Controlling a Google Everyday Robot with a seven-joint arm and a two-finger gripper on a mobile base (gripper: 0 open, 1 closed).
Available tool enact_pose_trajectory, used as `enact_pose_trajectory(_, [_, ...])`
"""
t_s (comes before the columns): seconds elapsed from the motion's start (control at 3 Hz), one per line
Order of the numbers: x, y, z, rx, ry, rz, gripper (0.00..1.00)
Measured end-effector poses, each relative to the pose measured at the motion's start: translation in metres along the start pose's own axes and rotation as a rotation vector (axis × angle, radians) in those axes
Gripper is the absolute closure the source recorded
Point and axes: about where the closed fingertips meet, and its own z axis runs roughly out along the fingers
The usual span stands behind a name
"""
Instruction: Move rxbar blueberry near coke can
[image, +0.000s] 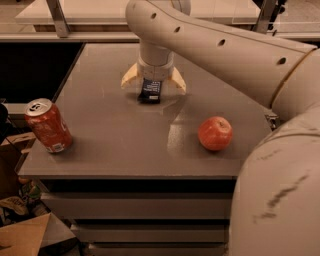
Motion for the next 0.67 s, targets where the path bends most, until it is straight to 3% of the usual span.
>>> enact_pose_trajectory(0.33, [-0.0084,0.0006,0.0094,-0.004,0.004,-0.001,0.00])
enact_pose_trajectory(0.67, [-0.0157,0.0020,0.0144,-0.006,0.009,-0.011,0.19])
